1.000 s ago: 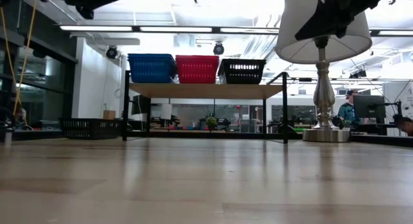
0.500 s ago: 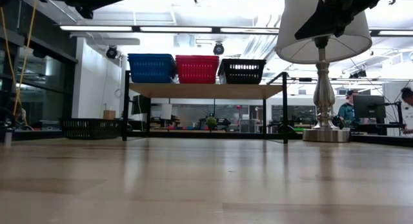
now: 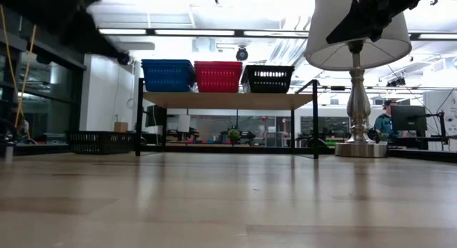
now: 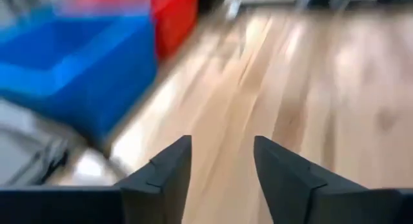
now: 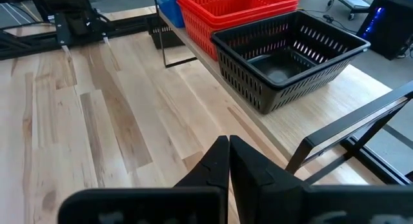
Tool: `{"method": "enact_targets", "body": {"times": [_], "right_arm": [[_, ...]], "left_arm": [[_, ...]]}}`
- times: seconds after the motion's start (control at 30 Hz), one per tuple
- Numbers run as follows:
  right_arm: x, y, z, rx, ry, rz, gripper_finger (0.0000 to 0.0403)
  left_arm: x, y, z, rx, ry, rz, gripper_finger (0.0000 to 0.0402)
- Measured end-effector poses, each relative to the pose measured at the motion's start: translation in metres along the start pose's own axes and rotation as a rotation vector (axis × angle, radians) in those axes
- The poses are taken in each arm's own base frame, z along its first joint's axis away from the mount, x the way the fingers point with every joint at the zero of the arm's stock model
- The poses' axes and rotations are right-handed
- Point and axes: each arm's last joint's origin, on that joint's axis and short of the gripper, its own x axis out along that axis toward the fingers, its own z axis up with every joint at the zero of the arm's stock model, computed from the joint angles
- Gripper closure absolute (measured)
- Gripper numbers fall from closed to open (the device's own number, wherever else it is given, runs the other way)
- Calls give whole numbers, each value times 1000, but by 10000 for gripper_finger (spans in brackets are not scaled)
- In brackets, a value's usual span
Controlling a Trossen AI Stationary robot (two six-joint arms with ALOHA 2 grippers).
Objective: Stack baskets on shelf by color
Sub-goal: Stack the black bin on top of the black bin on the shelf
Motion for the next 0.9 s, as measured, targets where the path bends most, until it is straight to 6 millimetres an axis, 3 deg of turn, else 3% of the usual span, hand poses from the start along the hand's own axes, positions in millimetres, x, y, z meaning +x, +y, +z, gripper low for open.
{"method": "enact_targets", "body": {"times": [0.17, 0.33, 0.57, 0.9], "right_arm": [[0, 0, 0, 11, 0, 0, 403], [0, 0, 0, 15, 0, 0, 403], [0, 0, 1, 19, -5, 1, 403], [0, 0, 1, 19, -5, 0, 403]], "left_arm": [[8, 2, -13, -4, 299, 107, 200], [30, 3, -16, -41, 439, 186, 171], [60, 32, -27, -165, 697, 459, 167], [86, 55, -46, -203, 882, 565, 167]]}}
